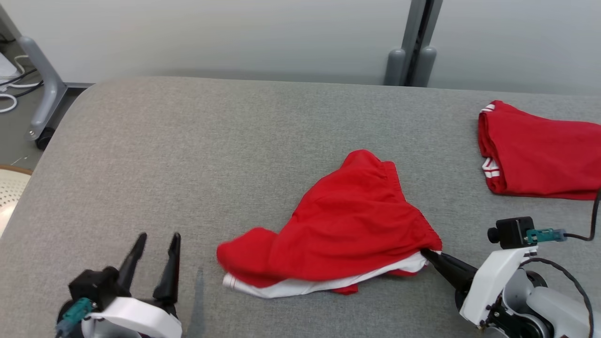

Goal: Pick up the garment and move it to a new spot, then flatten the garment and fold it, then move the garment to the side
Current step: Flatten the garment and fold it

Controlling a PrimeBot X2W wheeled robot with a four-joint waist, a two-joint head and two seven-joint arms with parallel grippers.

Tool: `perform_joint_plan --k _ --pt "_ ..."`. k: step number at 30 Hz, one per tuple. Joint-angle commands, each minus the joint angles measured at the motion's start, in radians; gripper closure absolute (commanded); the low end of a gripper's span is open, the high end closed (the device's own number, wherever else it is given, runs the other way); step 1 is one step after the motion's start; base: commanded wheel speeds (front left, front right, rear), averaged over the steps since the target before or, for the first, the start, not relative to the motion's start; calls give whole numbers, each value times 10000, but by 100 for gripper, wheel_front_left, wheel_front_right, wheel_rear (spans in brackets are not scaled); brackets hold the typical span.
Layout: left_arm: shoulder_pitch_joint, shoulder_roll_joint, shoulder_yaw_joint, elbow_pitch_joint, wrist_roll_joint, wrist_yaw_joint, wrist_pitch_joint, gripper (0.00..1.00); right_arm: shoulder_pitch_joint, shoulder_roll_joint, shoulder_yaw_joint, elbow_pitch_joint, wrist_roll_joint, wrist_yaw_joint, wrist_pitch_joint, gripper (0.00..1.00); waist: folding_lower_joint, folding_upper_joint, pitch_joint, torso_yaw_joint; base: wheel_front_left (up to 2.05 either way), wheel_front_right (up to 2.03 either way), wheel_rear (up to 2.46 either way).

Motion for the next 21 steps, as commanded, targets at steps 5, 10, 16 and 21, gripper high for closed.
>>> perform_joint_plan --k 5,10,16,21 --pt "-145 242 -441 581 -311 -7 211 0 317 -344 -43 -327 217 7 219 100 0 -1 -76 -213 0 0 0" --pt "-293 315 -590 823 -490 -7 188 0 560 -398 -99 -334 331 7 231 78 0 -1 -104 -289 0 0 0" --pt "-430 393 -787 980 -612 -7 163 0 679 -221 -75 -1 189 7 319 0 0 -1 -130 -275 0 0 0" --pt "-453 483 -930 1046 -683 -7 160 0 783 -51 -25 459 39 7 387 0 0 -1 -170 -207 0 0 0"
